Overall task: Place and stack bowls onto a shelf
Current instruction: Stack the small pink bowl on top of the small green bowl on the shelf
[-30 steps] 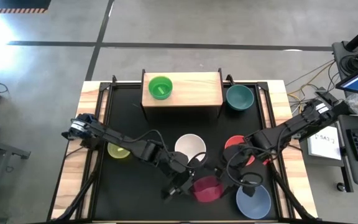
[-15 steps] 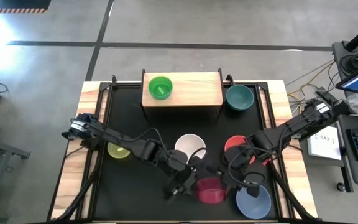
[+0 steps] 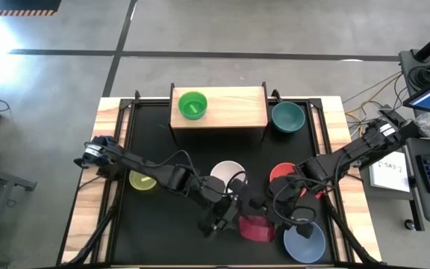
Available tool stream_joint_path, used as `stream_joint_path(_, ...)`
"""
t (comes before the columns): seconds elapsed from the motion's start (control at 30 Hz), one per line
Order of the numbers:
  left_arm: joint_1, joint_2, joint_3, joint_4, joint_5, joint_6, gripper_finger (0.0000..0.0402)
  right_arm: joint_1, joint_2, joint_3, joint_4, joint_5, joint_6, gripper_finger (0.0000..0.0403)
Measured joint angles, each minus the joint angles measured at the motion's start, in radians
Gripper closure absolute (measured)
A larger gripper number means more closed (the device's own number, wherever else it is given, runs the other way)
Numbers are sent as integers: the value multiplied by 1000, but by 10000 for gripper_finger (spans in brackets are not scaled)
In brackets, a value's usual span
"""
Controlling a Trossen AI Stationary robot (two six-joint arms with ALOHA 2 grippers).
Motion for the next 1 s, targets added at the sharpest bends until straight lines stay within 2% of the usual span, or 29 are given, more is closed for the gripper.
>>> stream_joint_path(0.13,0,-1,60,-112,-30,26,276,-1,-12,0,-60,1,7,390)
stream_joint_path(0.3,-2,-1,159,-311,-186,42,276,-1,-28,0,-106,1,7,394)
stream_joint_path(0.43,0,-1,232,-450,-251,17,276,-5,-43,0,-137,3,-16,394)
stream_joint_path(0.7,-2,-1,341,-733,-262,-160,293,-83,-66,0,-230,87,-147,394)
stream_joint_path(1.0,-10,-4,370,-1054,-287,-414,315,-306,-66,0,-242,89,-315,394)
